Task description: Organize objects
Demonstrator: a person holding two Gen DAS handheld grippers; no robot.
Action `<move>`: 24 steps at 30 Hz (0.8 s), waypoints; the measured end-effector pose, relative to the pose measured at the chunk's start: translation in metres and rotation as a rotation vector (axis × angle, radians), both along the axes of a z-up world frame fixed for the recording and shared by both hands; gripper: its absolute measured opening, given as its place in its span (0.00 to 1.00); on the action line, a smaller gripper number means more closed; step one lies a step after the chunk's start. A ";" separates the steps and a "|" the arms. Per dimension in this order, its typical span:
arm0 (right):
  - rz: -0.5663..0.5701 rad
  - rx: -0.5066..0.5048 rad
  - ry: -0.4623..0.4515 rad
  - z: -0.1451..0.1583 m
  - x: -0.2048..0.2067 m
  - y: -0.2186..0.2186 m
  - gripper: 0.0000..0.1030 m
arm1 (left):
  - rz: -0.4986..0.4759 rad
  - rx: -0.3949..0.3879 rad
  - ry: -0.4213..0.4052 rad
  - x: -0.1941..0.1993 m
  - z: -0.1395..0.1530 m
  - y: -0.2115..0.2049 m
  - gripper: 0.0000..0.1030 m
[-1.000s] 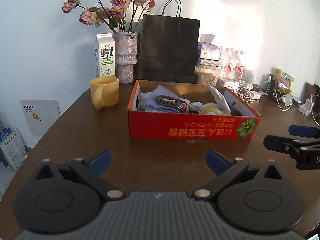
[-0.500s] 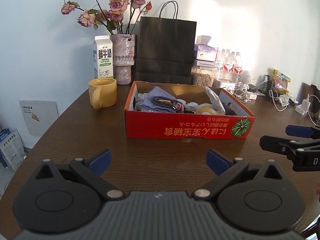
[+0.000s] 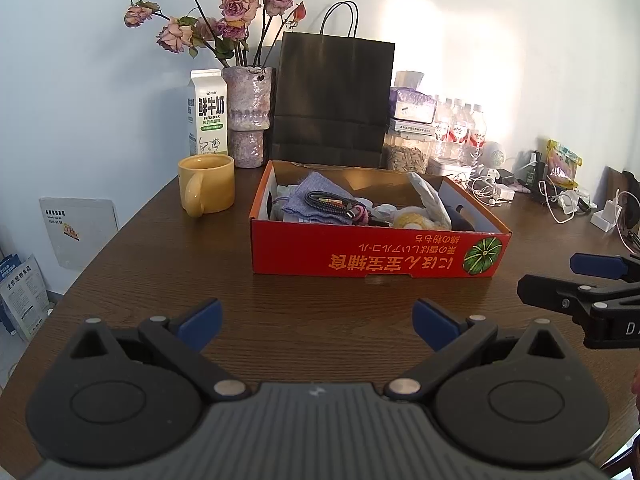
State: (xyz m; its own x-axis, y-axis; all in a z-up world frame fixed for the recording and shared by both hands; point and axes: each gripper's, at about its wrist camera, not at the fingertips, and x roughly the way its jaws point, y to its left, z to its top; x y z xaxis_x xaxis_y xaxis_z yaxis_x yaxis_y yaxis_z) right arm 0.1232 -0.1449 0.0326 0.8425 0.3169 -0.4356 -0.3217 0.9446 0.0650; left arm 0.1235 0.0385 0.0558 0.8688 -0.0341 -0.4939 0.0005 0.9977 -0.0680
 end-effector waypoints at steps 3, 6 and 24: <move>0.001 0.000 0.000 0.000 0.000 0.000 1.00 | 0.000 0.000 0.000 0.000 0.000 0.000 1.00; 0.000 0.000 0.000 0.000 0.000 0.000 1.00 | 0.001 0.000 0.000 0.000 0.000 0.000 1.00; 0.002 -0.003 0.006 -0.002 0.001 0.002 1.00 | -0.006 0.001 -0.007 -0.001 -0.003 -0.001 1.00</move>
State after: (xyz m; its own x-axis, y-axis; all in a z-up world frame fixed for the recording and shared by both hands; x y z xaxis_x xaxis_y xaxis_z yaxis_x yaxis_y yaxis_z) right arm 0.1244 -0.1425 0.0305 0.8392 0.3169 -0.4420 -0.3230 0.9442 0.0638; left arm 0.1222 0.0374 0.0528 0.8720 -0.0385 -0.4880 0.0067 0.9977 -0.0668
